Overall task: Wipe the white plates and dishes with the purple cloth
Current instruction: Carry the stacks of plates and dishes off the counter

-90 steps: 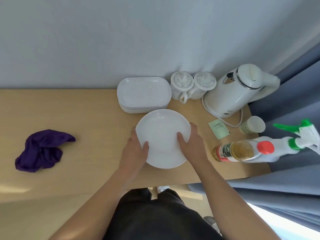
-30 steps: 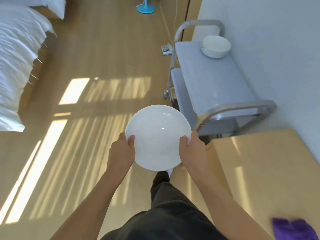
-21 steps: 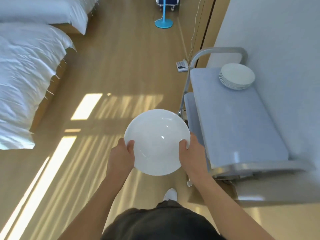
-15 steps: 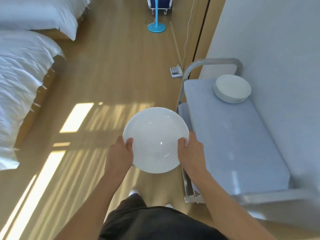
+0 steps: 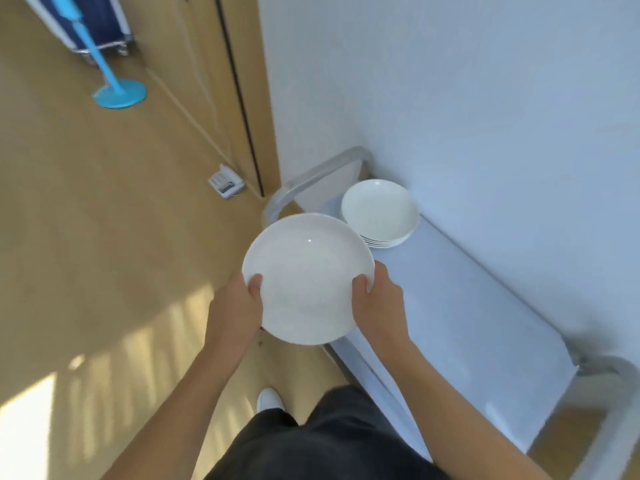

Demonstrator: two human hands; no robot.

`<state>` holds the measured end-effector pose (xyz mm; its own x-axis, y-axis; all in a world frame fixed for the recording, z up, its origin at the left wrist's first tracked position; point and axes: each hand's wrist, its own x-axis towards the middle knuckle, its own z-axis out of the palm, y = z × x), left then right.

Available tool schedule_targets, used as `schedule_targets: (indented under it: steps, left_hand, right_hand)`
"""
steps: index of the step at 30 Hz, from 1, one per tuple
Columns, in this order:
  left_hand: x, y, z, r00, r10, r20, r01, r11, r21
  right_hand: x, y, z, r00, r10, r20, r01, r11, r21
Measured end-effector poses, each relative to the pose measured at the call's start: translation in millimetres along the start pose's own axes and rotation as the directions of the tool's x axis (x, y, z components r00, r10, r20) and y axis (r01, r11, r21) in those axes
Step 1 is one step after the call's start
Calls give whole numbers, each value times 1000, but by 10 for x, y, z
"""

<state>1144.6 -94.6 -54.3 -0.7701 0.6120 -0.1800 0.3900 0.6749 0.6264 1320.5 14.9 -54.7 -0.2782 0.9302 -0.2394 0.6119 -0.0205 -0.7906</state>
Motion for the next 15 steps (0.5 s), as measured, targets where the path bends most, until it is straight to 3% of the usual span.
schedule_targets:
  steps: [8, 15]
  left_hand:
    - [1374, 776, 597, 943, 214, 254, -239, 968, 70]
    - [2153, 1413, 1193, 870, 249, 426, -330, 936, 126]
  right_hand:
    - [985, -48, -149, 949, 263, -175, -246, 962, 116]
    - [1744, 92, -276, 862, 428, -272, -396, 903, 168]
